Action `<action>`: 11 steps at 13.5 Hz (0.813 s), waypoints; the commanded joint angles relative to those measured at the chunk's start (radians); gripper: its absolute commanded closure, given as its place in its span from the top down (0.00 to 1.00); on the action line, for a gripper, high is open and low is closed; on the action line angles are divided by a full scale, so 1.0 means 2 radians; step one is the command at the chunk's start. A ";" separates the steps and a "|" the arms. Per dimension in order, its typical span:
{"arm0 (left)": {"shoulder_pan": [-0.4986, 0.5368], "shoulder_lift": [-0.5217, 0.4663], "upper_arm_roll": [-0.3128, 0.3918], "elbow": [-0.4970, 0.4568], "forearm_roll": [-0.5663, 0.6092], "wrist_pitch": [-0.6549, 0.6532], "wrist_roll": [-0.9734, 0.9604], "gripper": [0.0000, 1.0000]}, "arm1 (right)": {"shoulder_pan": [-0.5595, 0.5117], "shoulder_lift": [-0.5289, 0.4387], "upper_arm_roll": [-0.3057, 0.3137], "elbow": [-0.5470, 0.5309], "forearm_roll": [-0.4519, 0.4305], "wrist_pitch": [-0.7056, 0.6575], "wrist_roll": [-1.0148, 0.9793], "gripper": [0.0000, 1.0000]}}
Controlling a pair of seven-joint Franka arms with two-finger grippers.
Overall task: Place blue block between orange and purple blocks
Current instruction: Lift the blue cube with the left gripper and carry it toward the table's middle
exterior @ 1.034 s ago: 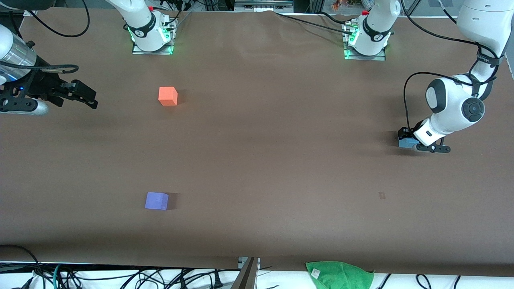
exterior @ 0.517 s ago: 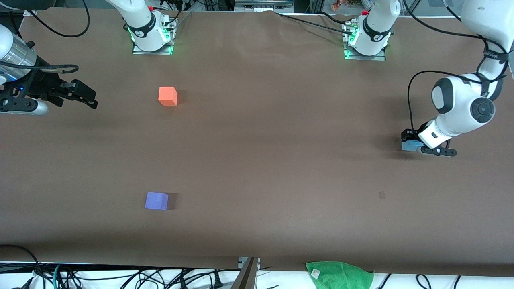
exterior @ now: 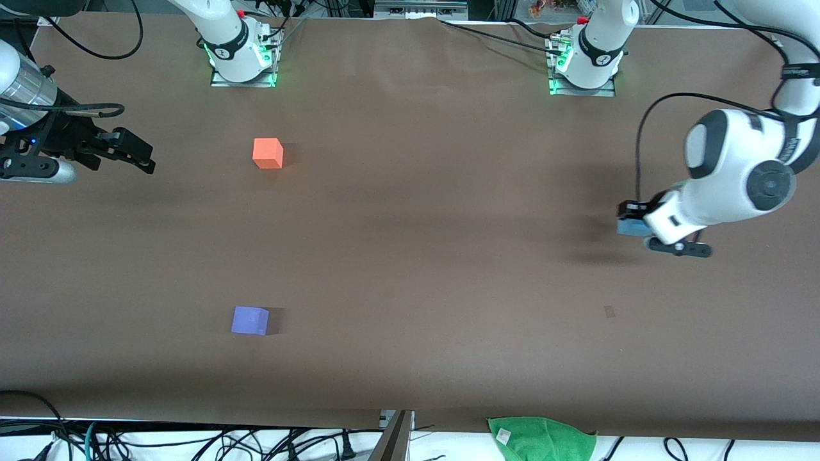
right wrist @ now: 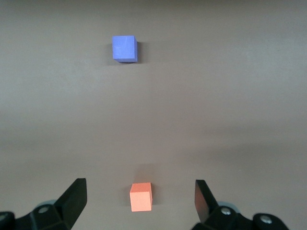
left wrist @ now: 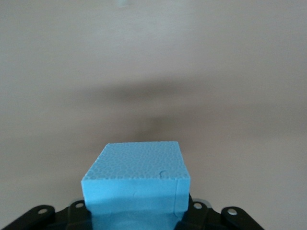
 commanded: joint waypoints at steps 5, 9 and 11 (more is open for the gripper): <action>-0.170 0.117 -0.024 0.121 -0.005 -0.002 -0.209 0.04 | -0.006 0.002 -0.004 0.008 0.007 -0.007 -0.004 0.99; -0.260 0.192 -0.019 0.165 0.010 0.069 -0.305 0.03 | -0.008 0.003 -0.005 0.008 0.007 -0.008 -0.004 0.99; -0.272 0.214 -0.019 0.162 0.039 0.109 -0.331 0.03 | -0.008 0.004 -0.010 0.007 0.007 -0.008 -0.005 0.99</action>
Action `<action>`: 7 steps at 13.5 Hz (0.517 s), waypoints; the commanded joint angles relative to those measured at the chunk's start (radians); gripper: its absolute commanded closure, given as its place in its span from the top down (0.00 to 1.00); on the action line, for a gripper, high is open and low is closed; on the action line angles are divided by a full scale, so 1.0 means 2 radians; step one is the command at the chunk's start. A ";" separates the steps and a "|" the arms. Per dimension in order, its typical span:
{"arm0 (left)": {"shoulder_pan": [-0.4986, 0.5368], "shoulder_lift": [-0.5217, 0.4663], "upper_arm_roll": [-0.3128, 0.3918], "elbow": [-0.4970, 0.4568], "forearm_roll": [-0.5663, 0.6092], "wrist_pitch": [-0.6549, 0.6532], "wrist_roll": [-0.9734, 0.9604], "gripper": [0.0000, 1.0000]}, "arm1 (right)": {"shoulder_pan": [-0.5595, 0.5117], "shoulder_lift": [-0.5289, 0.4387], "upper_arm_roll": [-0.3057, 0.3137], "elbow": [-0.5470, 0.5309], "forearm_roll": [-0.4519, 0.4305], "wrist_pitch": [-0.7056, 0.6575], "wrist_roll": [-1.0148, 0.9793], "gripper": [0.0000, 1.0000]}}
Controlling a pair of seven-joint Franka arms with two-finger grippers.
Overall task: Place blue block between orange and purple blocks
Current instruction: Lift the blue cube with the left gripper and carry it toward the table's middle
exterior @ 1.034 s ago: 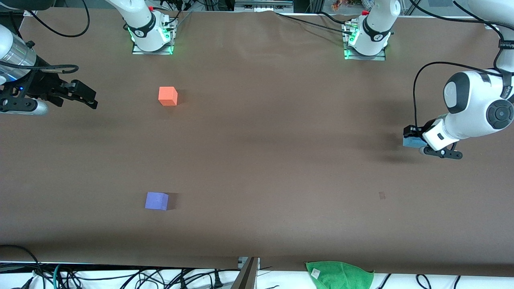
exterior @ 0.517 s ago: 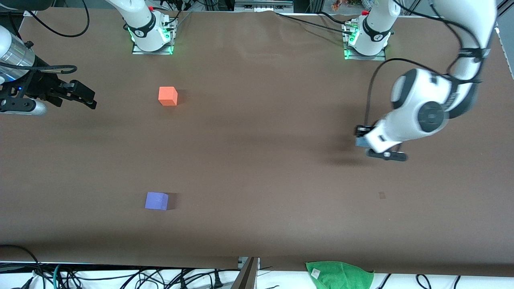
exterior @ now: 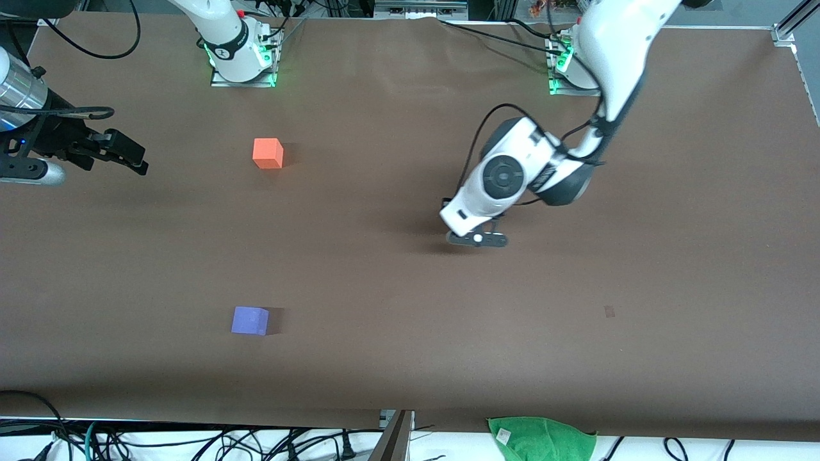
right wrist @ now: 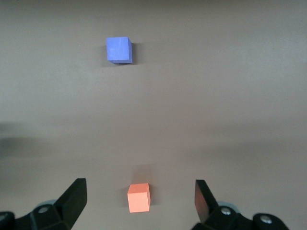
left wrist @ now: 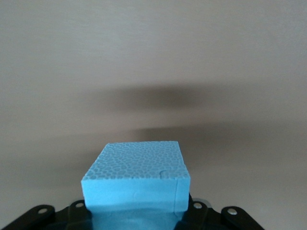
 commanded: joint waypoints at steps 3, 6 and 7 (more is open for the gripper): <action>-0.028 0.048 0.007 0.021 0.060 0.024 -0.058 0.03 | -0.006 0.009 -0.011 0.007 0.006 -0.008 -0.008 0.99; -0.039 0.066 0.007 0.018 0.060 0.068 -0.081 0.04 | -0.006 0.009 -0.016 0.007 0.005 -0.008 -0.006 0.99; -0.045 0.071 0.008 0.019 0.060 0.076 -0.090 0.04 | -0.006 0.009 -0.016 0.007 0.005 -0.008 -0.005 0.99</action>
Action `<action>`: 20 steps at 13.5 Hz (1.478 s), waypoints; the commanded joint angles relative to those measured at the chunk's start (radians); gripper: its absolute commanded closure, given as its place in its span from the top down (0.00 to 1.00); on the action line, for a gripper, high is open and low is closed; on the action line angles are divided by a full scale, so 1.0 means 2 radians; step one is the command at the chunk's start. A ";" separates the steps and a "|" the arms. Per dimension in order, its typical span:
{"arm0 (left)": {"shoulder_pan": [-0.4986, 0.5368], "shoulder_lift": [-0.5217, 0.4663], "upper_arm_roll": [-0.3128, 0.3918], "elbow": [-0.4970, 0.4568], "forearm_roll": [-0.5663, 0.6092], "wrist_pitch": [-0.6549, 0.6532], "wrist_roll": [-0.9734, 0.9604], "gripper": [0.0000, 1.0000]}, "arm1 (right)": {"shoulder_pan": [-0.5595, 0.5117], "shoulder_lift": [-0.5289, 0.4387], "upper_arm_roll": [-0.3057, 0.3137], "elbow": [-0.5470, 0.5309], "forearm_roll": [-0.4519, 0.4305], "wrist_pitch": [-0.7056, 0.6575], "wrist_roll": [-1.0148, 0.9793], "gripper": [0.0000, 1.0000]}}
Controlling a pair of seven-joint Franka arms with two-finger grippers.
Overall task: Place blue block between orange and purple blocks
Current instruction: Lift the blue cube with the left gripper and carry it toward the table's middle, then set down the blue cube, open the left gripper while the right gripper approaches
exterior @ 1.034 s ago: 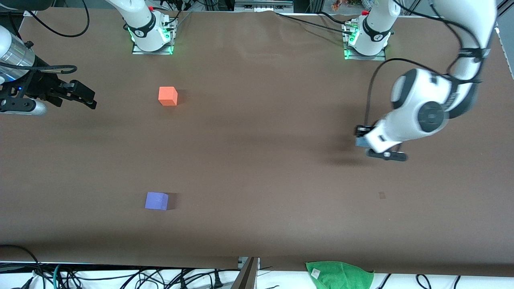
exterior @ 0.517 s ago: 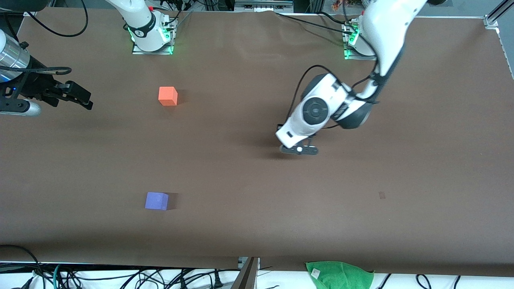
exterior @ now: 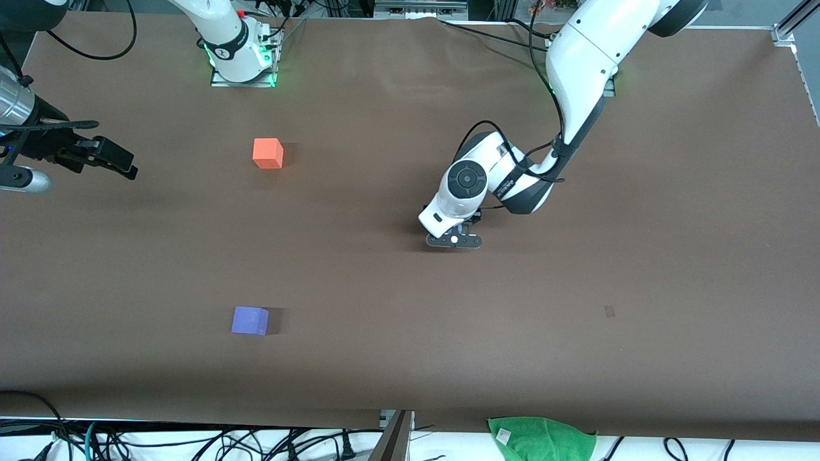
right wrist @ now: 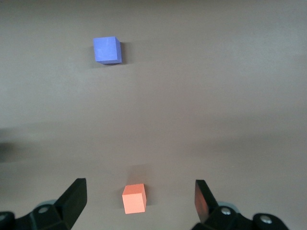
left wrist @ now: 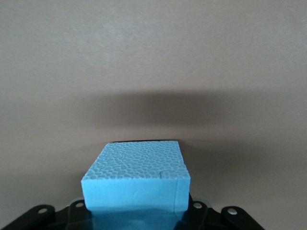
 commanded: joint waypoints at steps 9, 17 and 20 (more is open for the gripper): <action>-0.018 -0.005 0.005 0.015 0.012 -0.017 -0.036 1.00 | -0.002 0.016 0.002 0.009 0.006 0.032 0.004 0.99; 0.011 -0.166 0.001 0.021 -0.034 -0.188 -0.031 1.00 | 0.028 0.042 0.007 0.009 -0.007 0.045 0.002 0.99; 0.055 -0.224 0.005 0.023 -0.033 -0.261 0.020 1.00 | 0.066 0.065 0.007 0.009 -0.027 0.046 0.004 0.99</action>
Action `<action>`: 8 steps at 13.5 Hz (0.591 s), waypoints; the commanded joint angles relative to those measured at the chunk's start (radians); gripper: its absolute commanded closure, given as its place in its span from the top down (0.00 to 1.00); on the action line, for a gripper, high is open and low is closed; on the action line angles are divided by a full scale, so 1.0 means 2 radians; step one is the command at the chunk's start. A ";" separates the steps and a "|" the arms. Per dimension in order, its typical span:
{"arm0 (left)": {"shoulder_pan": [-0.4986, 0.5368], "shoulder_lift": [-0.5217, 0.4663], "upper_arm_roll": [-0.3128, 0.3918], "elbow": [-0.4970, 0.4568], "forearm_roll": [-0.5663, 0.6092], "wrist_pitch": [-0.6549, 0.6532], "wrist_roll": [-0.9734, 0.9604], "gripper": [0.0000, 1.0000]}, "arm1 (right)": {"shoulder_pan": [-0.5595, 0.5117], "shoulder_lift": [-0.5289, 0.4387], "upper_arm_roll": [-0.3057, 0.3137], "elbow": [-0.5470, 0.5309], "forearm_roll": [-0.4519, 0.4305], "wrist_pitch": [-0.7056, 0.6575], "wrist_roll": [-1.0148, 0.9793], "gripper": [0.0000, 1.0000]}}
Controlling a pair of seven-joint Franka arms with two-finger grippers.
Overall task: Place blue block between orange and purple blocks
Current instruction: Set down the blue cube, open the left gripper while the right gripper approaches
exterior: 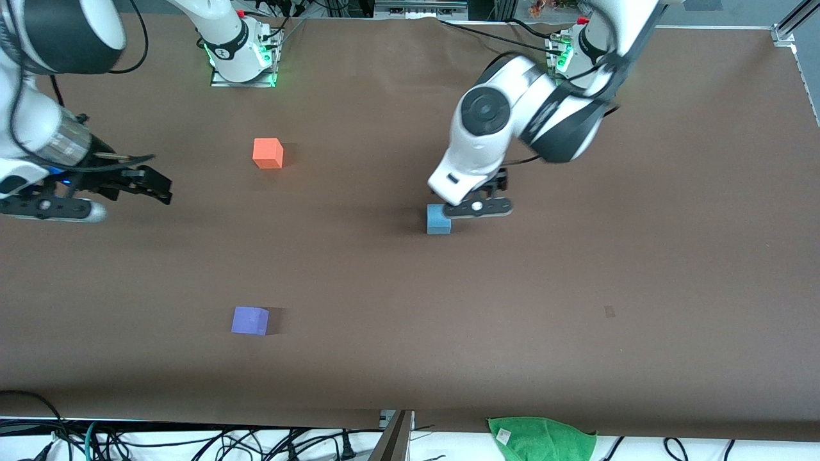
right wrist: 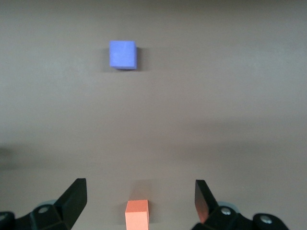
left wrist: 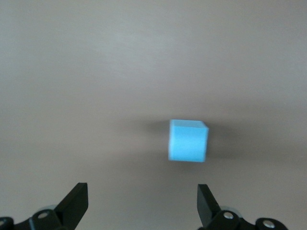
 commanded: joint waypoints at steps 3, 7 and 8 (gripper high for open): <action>0.113 -0.072 -0.001 -0.012 -0.017 -0.045 0.158 1.00 | 0.045 0.055 0.008 0.018 0.024 0.035 0.038 0.99; 0.183 -0.105 0.005 0.015 -0.012 -0.097 0.246 1.00 | 0.112 0.108 0.025 0.019 0.047 0.112 0.149 0.99; 0.205 -0.104 0.005 0.027 -0.014 -0.100 0.280 1.00 | 0.138 0.124 0.025 0.019 0.045 0.140 0.180 0.99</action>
